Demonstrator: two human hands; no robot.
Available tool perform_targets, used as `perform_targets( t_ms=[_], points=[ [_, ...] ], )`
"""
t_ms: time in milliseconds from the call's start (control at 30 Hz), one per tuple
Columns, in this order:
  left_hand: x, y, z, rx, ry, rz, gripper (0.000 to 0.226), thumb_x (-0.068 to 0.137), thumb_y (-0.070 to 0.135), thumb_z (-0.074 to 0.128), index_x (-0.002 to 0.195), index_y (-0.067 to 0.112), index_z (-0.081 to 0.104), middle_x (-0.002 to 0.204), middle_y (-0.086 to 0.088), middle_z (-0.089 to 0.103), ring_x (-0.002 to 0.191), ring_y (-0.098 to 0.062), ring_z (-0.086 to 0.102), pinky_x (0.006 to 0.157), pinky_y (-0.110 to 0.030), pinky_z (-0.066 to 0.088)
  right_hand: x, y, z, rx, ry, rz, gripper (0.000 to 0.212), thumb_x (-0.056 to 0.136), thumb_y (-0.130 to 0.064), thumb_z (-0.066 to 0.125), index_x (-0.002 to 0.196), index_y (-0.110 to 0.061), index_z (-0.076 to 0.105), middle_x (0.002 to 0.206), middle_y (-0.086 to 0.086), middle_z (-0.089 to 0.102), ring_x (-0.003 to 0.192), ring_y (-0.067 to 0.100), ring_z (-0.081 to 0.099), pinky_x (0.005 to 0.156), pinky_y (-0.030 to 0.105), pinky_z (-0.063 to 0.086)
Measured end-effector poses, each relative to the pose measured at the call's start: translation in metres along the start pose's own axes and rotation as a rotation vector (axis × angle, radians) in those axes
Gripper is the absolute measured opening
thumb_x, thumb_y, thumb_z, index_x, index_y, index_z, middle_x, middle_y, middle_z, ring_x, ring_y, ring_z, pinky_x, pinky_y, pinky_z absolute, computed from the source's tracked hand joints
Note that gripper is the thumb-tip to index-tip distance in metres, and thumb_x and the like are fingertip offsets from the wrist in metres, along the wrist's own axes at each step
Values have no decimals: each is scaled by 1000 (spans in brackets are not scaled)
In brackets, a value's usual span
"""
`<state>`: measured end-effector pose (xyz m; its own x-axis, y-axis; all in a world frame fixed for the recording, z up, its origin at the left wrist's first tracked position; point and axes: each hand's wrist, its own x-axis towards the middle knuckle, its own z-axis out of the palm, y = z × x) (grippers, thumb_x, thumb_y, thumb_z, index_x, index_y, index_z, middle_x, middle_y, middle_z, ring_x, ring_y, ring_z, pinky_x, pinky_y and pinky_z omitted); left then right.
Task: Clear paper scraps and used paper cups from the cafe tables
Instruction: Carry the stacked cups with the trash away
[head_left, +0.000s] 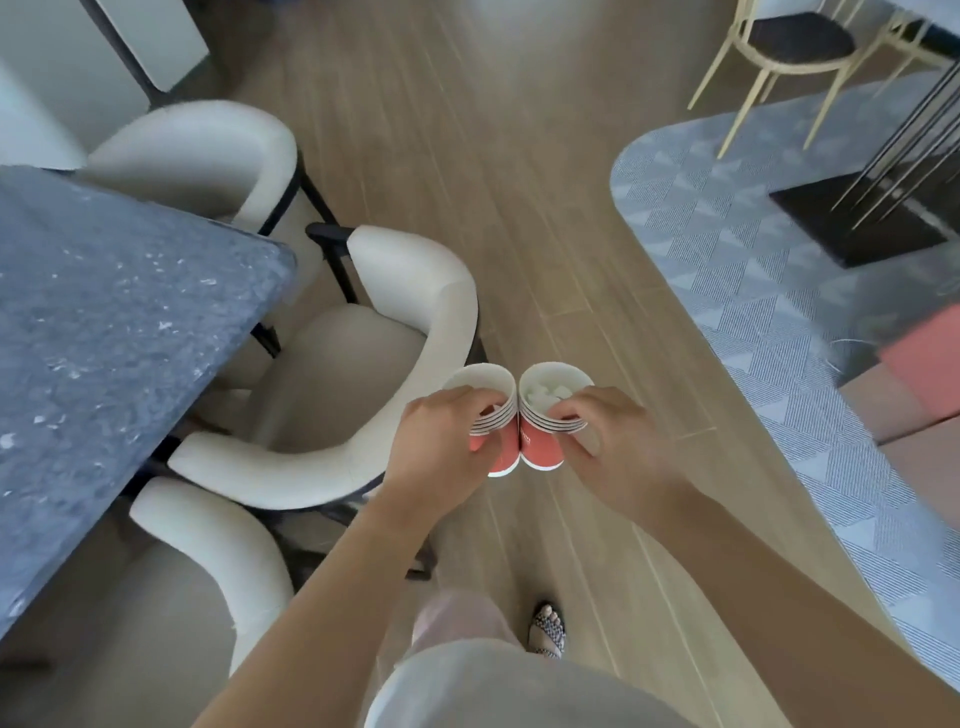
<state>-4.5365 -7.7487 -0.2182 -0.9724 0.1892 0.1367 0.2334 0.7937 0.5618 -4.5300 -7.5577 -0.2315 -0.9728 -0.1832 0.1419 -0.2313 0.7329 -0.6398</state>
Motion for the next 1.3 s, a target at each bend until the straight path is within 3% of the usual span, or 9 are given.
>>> perform_targets(
  t_ms=[133,267,433,533,633,900,1100,1300],
  points=[
    [63,3,13,-31,-15,8,36,72,43,39,92,27,64,82,7,68,71,-14,60,64,-33,51,58,34,-12,5,-15,4,17,77,-17,67,94,-19,66,96,-2,66,91,19,59,73,23,39],
    [134,-4,23,-15,16,-27,29,71,33,51,93,22,68,83,5,69,71,-21,62,64,-36,53,130,62,-17,17,-18,-22,18,75,-10,70,93,-12,67,95,3,67,91,23,61,76,28,45],
    [239,-33,40,-21,-6,-87,27,75,21,61,101,19,68,95,3,70,83,-23,63,72,-37,52,240,97,-18,5,-62,-71,18,73,-4,70,91,-7,67,92,6,69,91,29,61,77,23,39],
    [309,-46,41,-21,-24,-124,30,76,16,65,105,19,67,99,3,68,90,-22,62,79,-37,50,314,116,-25,0,-125,-74,18,75,-3,68,92,-7,67,95,5,68,94,29,60,81,31,44],
    [376,-59,31,-29,26,-116,28,73,27,59,98,18,68,90,2,69,81,-24,63,72,-37,51,388,125,-31,-19,-160,-112,19,75,-3,68,92,-9,66,95,1,68,94,26,60,80,37,47],
    [522,-105,14,5,145,-92,27,68,28,59,92,20,70,82,4,70,72,-23,64,65,-36,54,552,151,-28,8,-198,-159,19,76,-8,67,91,-18,65,92,-8,66,89,14,58,75,22,41],
    [639,-145,25,-9,202,-175,29,70,24,59,97,21,69,89,4,69,79,-25,62,69,-35,52,693,182,-21,-10,-253,-231,22,73,-1,66,89,-16,66,90,-7,67,88,15,57,73,14,33],
    [772,-175,27,30,199,-269,29,73,12,67,100,19,68,92,3,68,84,-26,61,71,-37,50,841,214,-23,41,-299,-298,17,75,-2,66,87,-15,66,88,-5,68,89,19,62,74,33,49]
  ],
)
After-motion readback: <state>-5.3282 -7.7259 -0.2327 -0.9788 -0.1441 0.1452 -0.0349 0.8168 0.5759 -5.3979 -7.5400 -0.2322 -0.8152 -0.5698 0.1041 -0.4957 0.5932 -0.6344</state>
